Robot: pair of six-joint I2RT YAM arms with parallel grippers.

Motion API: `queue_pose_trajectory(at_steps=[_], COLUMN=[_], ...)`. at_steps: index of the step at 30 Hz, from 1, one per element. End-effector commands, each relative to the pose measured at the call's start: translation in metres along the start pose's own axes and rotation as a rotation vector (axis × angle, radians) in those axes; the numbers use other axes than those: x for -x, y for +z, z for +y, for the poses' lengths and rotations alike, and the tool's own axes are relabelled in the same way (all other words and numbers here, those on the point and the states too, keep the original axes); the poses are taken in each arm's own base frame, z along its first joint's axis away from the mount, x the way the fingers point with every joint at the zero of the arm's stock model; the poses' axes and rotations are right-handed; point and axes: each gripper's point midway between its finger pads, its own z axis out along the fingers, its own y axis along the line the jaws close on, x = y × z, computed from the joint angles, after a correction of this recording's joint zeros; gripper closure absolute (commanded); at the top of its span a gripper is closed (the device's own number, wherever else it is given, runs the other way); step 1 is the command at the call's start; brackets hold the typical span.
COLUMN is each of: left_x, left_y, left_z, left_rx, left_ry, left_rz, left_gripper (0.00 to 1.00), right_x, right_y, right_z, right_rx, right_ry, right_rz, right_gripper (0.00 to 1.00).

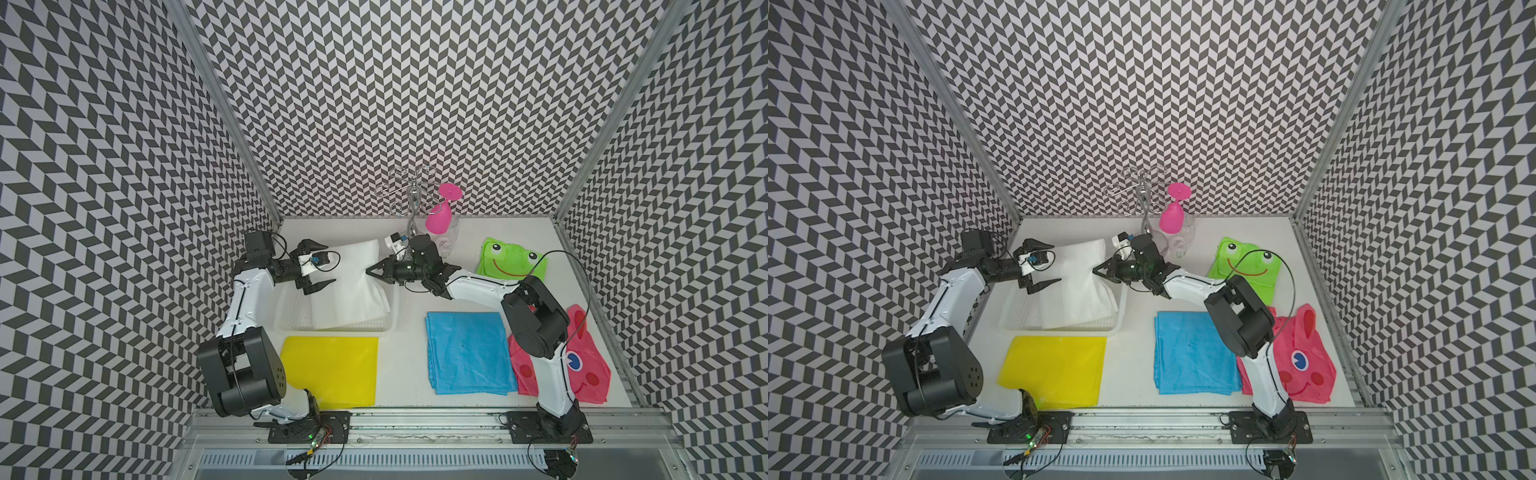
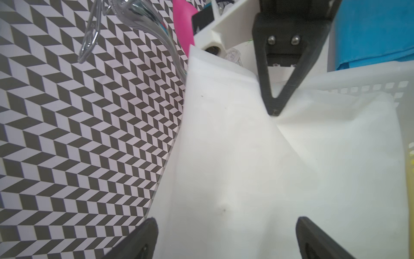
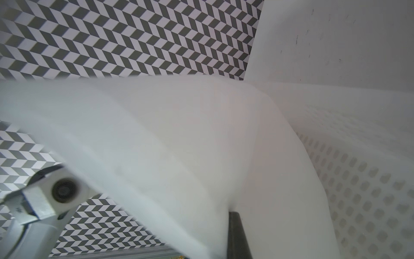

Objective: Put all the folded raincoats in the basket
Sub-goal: Adjust the raincoat in the basket.

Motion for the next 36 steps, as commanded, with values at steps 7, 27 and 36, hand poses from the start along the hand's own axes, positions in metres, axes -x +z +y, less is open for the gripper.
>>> queue_pose_trajectory(at_steps=[7,27,36], left_x=[0.023,0.054,0.054], left_y=[0.006,-0.003,-0.044], left_z=[-0.022,-0.036,-0.012], left_rx=[-0.058,-0.078,0.052], left_ry=[0.104,0.144,0.131], left_rz=[-0.058,-0.191,-0.228], left_gripper=[0.00,0.00,0.01], right_x=[0.044,0.045,0.027], right_y=[-0.029,-0.077,-0.070], right_z=[0.076,0.097,0.118], right_rx=[0.155,0.195,0.271], right_ry=[-0.055,0.171,0.262], right_rz=[-0.143,-0.266,-0.256], right_gripper=[1.00,1.00,1.00])
